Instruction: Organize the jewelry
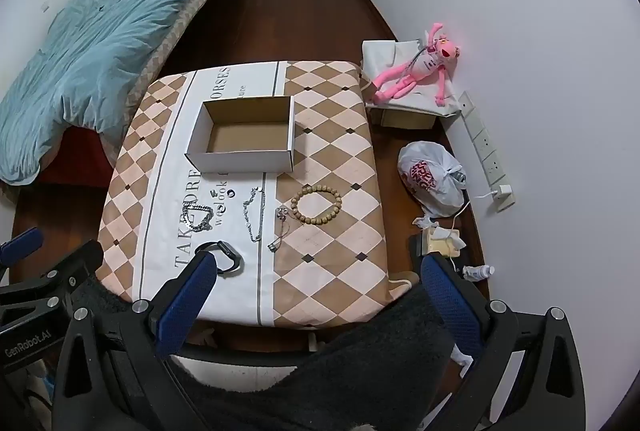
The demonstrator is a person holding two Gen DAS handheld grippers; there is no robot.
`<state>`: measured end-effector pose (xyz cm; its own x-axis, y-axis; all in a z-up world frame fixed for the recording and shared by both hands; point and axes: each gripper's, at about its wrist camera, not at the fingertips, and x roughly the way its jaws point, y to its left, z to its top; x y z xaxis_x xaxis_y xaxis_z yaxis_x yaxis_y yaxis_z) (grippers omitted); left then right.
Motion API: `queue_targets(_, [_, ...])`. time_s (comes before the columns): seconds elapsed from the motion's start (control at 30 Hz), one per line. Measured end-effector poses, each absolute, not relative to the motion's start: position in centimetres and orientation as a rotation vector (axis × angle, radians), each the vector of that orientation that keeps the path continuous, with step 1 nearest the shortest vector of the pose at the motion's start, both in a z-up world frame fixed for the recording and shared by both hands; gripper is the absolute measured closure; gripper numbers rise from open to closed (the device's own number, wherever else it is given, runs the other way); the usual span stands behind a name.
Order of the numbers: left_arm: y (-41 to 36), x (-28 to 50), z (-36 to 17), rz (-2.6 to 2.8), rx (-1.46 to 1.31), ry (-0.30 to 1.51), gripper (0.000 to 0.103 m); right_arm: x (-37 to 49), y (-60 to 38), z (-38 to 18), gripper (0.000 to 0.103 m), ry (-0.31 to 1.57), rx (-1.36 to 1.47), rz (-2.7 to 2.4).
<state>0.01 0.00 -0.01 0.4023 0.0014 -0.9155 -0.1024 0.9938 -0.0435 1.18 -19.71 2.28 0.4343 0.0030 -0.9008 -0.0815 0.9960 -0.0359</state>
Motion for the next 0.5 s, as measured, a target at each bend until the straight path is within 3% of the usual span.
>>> queue_targets(0.5, [0.0,0.1,0.9,0.071,-0.087,1.139,0.0,1.5,-19.9,2.8,0.0,1.114,-0.069,0.048])
